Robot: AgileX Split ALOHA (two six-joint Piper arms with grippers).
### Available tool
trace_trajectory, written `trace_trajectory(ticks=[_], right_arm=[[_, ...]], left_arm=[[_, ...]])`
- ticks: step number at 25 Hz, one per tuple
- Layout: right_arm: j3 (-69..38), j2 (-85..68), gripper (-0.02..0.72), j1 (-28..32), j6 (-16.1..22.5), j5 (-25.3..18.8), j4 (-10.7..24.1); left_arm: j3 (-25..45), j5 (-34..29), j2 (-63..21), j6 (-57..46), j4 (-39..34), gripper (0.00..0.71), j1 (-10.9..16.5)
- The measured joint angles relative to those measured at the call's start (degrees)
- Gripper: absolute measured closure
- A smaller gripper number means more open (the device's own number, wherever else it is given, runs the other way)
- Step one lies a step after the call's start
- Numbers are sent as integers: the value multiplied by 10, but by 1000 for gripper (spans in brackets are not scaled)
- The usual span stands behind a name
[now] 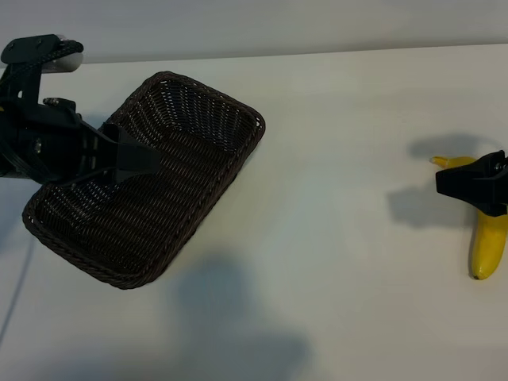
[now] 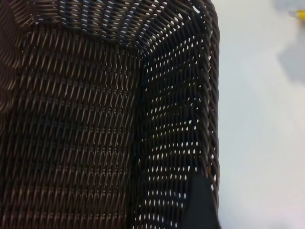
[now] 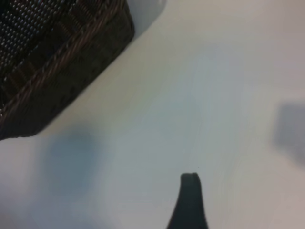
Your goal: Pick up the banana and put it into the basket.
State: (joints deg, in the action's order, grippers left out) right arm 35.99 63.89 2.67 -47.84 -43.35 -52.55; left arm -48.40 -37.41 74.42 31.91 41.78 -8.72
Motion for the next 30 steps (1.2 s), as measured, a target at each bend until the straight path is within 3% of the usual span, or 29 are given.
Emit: trace_trajectory(ticks=[30], right_arm=[[0, 0, 107, 0, 0, 1, 0]], left_arm=[[0, 7, 0, -18, -2, 150, 0]])
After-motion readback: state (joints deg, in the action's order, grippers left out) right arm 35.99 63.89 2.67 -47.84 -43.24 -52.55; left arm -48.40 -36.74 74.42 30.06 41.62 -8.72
